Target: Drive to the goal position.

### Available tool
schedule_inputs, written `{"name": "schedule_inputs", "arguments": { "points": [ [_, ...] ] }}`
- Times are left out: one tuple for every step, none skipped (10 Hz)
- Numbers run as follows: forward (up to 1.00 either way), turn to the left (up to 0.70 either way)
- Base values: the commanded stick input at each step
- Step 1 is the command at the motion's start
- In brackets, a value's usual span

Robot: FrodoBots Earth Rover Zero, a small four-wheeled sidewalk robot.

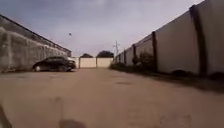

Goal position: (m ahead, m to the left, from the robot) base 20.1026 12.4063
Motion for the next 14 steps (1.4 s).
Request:
{"name": "schedule_inputs", "arguments": {
  "points": [
    [0.70, 0.00],
    [0.70, 0.00],
    [0.70, 0.00],
    [0.70, 0.00],
    [0.70, 0.00],
    [0.70, 0.00],
    [0.70, 0.00],
    [0.70, 0.00],
    [0.70, 0.00],
    [0.70, 0.00],
    [0.70, 0.00],
    [0.70, 0.00],
    [0.70, 0.00],
    [0.70, 0.00]
  ]
}}
